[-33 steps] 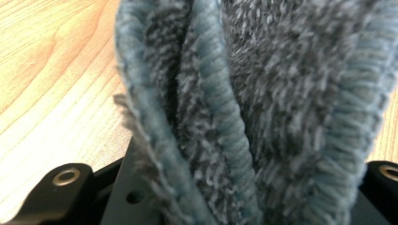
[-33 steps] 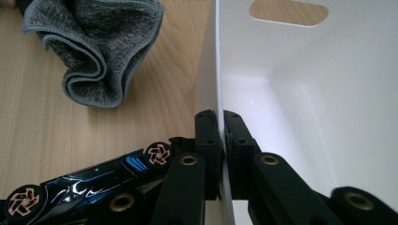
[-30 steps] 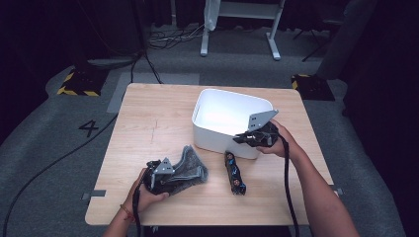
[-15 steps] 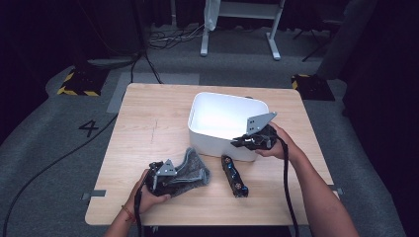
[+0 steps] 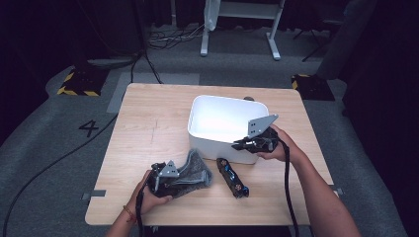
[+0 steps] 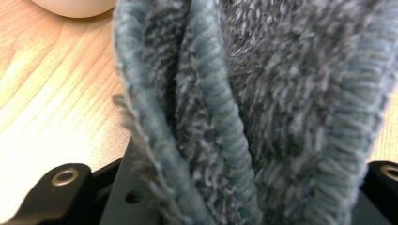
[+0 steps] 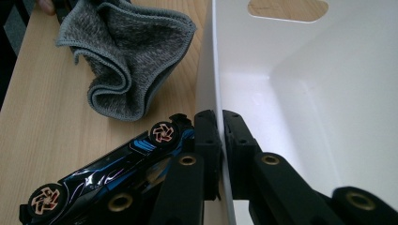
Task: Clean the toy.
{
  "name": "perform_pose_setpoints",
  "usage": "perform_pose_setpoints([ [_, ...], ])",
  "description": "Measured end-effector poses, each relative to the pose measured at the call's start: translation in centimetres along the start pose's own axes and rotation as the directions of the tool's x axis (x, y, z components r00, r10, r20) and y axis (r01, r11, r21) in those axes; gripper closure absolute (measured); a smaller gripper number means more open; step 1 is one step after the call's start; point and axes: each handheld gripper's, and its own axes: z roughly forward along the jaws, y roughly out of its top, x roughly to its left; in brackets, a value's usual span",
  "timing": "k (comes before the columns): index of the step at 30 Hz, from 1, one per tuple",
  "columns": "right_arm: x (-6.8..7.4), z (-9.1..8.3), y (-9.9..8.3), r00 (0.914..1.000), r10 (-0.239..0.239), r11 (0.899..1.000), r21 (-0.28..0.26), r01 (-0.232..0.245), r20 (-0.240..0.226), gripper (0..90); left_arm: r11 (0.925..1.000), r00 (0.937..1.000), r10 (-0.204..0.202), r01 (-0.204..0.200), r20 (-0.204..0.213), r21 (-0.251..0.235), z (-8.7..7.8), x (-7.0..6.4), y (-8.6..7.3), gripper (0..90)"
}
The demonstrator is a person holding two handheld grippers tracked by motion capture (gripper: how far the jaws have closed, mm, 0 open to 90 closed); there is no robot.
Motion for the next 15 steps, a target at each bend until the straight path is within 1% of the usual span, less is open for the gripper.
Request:
perform_pose_setpoints([
  [4,0.23,-0.11,-0.07,1.0,0.001,1.0,0.001,-0.001,0.003,86.3,1.0,1.0,0.0,0.0,0.004,0.0,0.05,-0.07,0.02,66.9],
  [11,0.45,-0.49,-0.36,0.9999,-0.004,1.0,0.002,0.005,-0.01,86.4,1.0,0.9999,0.005,-0.005,0.013,0.003,0.21,-0.31,0.17,66.7],
  [15,0.48,-0.72,-0.6,1.0,0.002,1.0,0.0,-0.002,-0.008,86.1,1.0,0.9998,0.003,-0.003,0.018,0.003,0.29,-0.4,0.21,66.6],
])
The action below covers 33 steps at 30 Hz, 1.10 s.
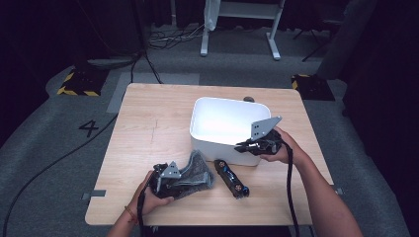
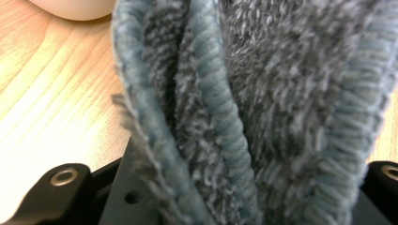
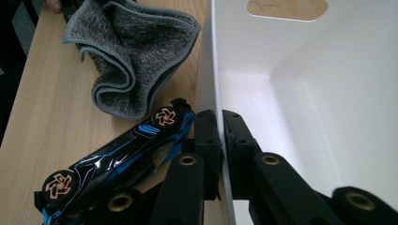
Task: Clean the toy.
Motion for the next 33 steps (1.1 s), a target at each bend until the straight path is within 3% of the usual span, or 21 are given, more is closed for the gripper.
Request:
perform_pose_setpoints([
  [8,0.2,-0.4,-0.8,0.9997,0.019,1.0,-0.013,-0.019,0.017,84.9,1.0,1.0,-0.003,0.003,0.005,-0.001,0.0,0.0,0.0,66.7],
  [13,0.2,-0.9,-1.2,0.9999,0.014,1.0,-0.015,-0.014,-0.007,86.4,1.0,1.0,-0.006,0.006,0.007,-0.003,0.0,0.0,0.0,66.7],
  [29,0.7,-1.9,-2.1,0.9998,0.013,1.0,-0.019,-0.014,-0.015,87.1,1.0,0.9999,0.0,0.0,0.01,0.003,0.1,-0.1,0.1,66.8],
  [31,0.7,-1.9,-2.2,0.9998,0.021,1.0,-0.017,-0.021,-0.006,85.1,1.0,0.9999,0.001,-0.001,0.011,0.003,0.1,-0.1,0.1,66.8],
  [33,0.8,-2.1,-2.2,0.9994,0.03,0.999,-0.011,-0.03,0.019,75.0,1.0,0.9999,0.0,0.0,0.012,0.003,0.1,-0.1,0.1,66.8],
])
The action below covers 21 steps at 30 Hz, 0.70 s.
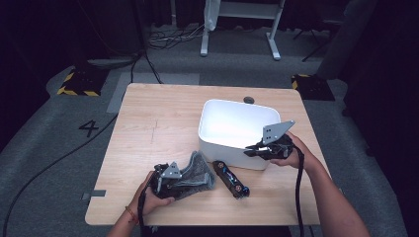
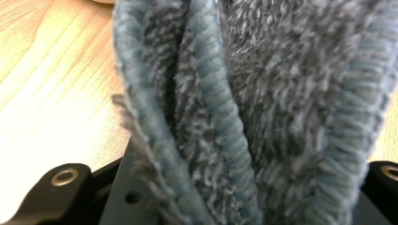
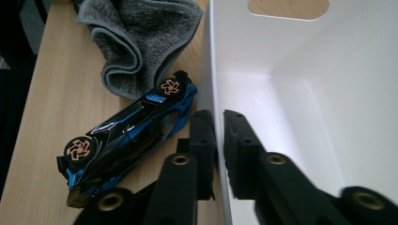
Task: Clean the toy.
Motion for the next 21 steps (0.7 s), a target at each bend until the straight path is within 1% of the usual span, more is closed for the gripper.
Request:
perform_pose_setpoints([
  [1,0.0,-0.1,0.0,0.9997,0.01,1.0,-0.008,-0.01,0.021,70.6,1.0,1.0,0.0,0.0,0.001,-0.001,0.0,0.0,0.0,66.8],
  [2,0.0,-0.4,-0.1,0.999,0.028,0.999,-0.018,-0.027,0.036,68.9,1.0,1.0,-0.002,0.002,0.0,-0.002,0.0,0.0,0.0,66.8],
  [3,0.1,-0.6,-0.1,0.9974,0.033,0.999,-0.024,-0.032,0.064,64.3,1.0,1.0,-0.002,0.002,0.0,-0.003,0.0,0.0,0.0,66.8],
  [4,0.3,-1.0,-0.1,0.9945,0.051,0.998,-0.035,-0.048,0.091,59.5,1.0,1.0,-0.005,0.005,0.001,-0.004,0.0,0.0,0.0,66.7],
  [5,0.4,-1.4,-0.2,0.9891,0.078,0.996,-0.054,-0.072,0.125,54.7,1.0,1.0,-0.007,0.007,0.001,-0.004,0.0,0.0,0.0,66.6],
  [6,0.6,-1.7,-0.2,0.9868,0.093,0.994,-0.061,-0.085,0.133,54.4,1.0,1.0,-0.007,0.007,0.002,-0.002,0.0,0.0,-0.1,66.5],
  [7,0.9,-2.1,-0.3,0.984,0.099,0.993,-0.079,-0.088,0.148,53.8,1.0,1.0,-0.006,0.006,0.002,-0.002,0.0,0.0,-0.1,66.3],
  [8,1.3,-2.5,-0.3,0.9794,0.106,0.992,-0.09,-0.091,0.172,50.9,1.0,1.0,-0.004,0.004,0.002,-0.001,-0.1,0.1,-0.1,66.3],
  [9,1.6,-2.9,-0.3,0.9719,0.121,0.99,-0.1,-0.103,0.201,46.7,1.0,1.0,-0.004,0.004,0.003,-0.002,-0.1,0.1,-0.1,66.2],
  [11,2.4,-3.9,-0.4,0.9629,0.15,0.983,-0.142,-0.12,0.225,42.8,1.0,1.0,-0.002,0.002,0.002,0.0,-0.1,0.1,-0.1,66.3],
  [12,2.8,-4.3,-0.5,0.9561,0.169,0.977,-0.17,-0.13,0.239,39.7,1.0,1.0,0.003,-0.003,0.002,0.004,-0.1,0.1,-0.1,66.4],
  [13,3.2,-4.7,-0.6,0.9509,0.195,0.97,-0.19,-0.151,0.24,39.2,1.0,1.0,0.002,-0.002,0.001,0.005,-0.1,0.1,0.0,66.4],
  [14,3.7,-5.0,-0.7,0.9475,0.205,0.966,-0.205,-0.156,0.245,37.5,1.0,1.0,0.003,-0.003,0.001,0.007,-0.1,0.1,-0.1,66.4],
  [15,4.3,-5.3,-0.9,0.9432,0.206,0.965,-0.214,-0.151,0.261,35.7,1.0,1.0,0.003,-0.003,0.003,0.007,-0.1,0.1,-0.1,66.5],
  [16,4.6,-5.4,-1.0,0.9414,0.211,0.963,-0.222,-0.154,0.263,35.6,1.0,1.0,0.001,-0.001,0.003,0.008,-0.1,0.2,-0.1,66.6],
  [17,5.1,-5.5,-1.2,0.9416,0.221,0.959,-0.231,-0.163,0.254,35.1,1.0,1.0,0.003,-0.003,0.006,0.01,-0.2,0.3,-0.1,66.6],
  [19,6.2,-5.5,-1.6,0.9382,0.218,0.959,-0.238,-0.154,0.269,33.6,1.0,1.0,0.001,-0.001,0.006,0.008,-0.2,0.3,-0.2,66.6],
  [21,7.0,-5.4,-2.2,0.9371,0.221,0.957,-0.245,-0.155,0.27,32.4,1.0,1.0,-0.003,0.003,0.007,0.006,-0.2,0.3,-0.2,66.6],
])
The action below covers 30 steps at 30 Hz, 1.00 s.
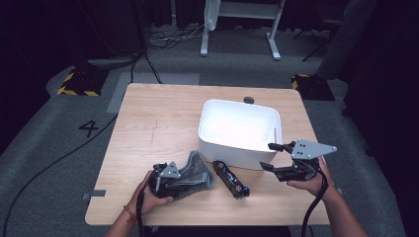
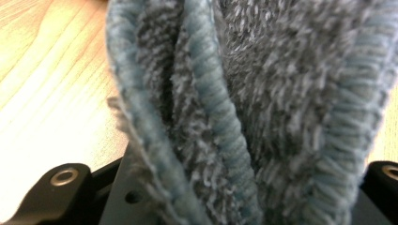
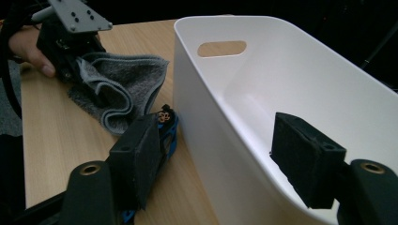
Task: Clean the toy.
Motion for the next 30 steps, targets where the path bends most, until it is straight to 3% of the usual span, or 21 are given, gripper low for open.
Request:
perform_pose_setpoints([
  [6,1.9,0.2,-2.2,0.9991,0.017,1.0,0.012,-0.017,-0.038,30.8,1.0,1.0,0.004,-0.004,0.001,0.002,0.0,0.0,0.0,66.6],
  [12,3.3,2.4,-4.0,0.994,0.056,0.997,0.063,-0.05,-0.094,29.4,1.0,1.0,0.005,-0.005,-0.005,0.004,0.0,-0.1,0.0,66.6],
  [21,5.3,5.1,-3.7,0.9864,0.047,0.995,0.094,-0.033,-0.157,28.9,1.0,1.0,0.006,-0.006,-0.006,0.002,0.0,-0.1,0.0,66.6],
  [25,6.0,6.4,-3.5,0.9855,0.048,0.992,0.119,-0.028,-0.163,28.1,0.9999,0.9999,0.01,-0.01,-0.009,0.002,0.0,-0.1,0.0,66.6],
  [30,6.6,7.5,-4.1,0.99,0.047,0.986,0.165,-0.025,-0.133,27.5,1.0,0.9999,0.007,-0.007,-0.008,0.0,0.1,-0.1,0.0,66.7],
])
